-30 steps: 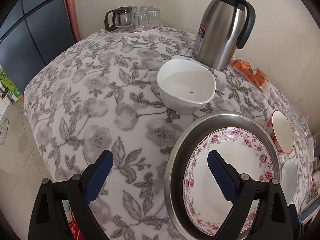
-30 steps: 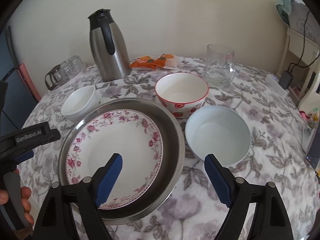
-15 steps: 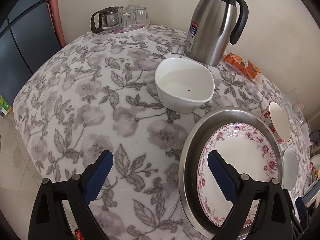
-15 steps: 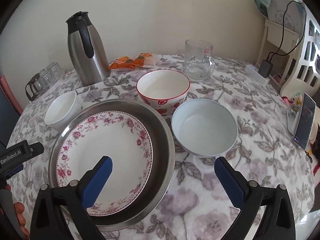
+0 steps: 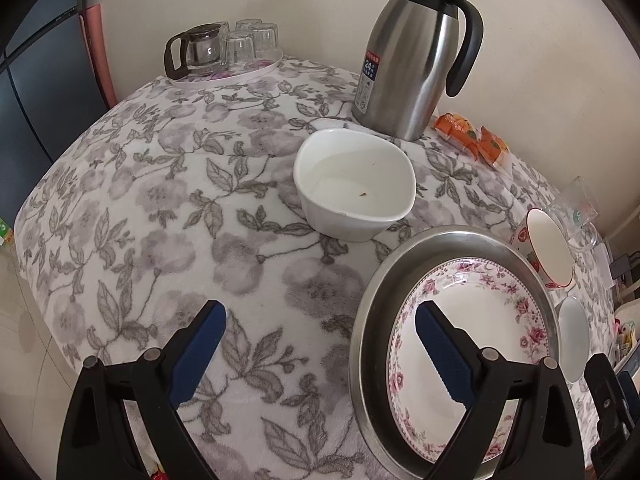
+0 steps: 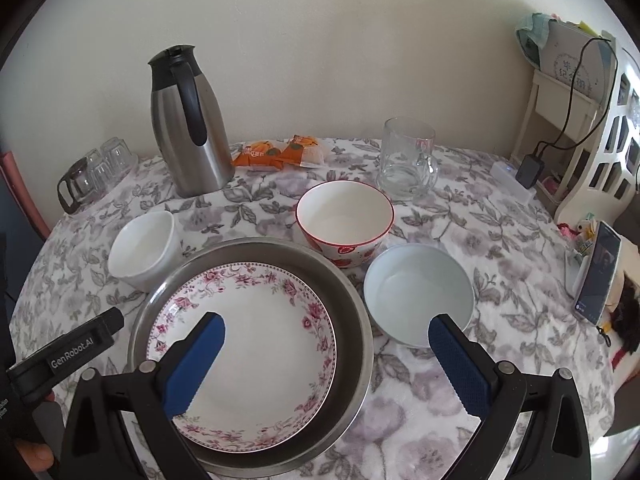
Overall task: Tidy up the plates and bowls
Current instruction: 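Move both grippers to the rim of the red-rimmed white bowl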
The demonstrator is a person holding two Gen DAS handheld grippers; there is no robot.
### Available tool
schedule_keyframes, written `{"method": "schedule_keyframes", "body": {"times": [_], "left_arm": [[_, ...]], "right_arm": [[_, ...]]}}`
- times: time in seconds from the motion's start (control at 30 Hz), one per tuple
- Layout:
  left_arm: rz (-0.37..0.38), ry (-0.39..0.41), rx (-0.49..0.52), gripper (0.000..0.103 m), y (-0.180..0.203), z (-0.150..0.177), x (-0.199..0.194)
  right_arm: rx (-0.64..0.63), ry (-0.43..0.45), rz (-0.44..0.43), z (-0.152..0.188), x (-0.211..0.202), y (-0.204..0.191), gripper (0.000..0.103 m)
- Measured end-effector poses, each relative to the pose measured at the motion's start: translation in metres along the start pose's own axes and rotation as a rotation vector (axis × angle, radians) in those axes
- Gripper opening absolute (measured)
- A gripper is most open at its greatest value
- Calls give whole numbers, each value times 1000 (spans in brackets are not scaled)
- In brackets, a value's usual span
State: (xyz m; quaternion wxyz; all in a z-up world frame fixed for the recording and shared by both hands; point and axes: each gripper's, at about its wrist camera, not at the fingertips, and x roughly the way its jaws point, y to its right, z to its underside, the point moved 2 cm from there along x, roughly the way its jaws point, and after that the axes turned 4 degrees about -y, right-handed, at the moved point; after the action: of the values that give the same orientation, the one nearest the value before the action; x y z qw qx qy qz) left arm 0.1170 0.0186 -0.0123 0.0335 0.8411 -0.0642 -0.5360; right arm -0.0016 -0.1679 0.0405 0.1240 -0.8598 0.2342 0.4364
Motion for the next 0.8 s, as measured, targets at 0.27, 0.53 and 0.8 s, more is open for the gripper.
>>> {"method": "schedule_keyframes", "body": {"times": [0.27,0.53,0.8], "left_arm": [[3,51,42,96,18,-10,4],[59,102,122,96,64,-23,4],[119,106,209,96,111,-27,9]], "right_arm": [[45,32,-7,-18,5,17,103],[80,73,45,-34,16,51,103],[139,76,42,-43,34,89,103]]}}
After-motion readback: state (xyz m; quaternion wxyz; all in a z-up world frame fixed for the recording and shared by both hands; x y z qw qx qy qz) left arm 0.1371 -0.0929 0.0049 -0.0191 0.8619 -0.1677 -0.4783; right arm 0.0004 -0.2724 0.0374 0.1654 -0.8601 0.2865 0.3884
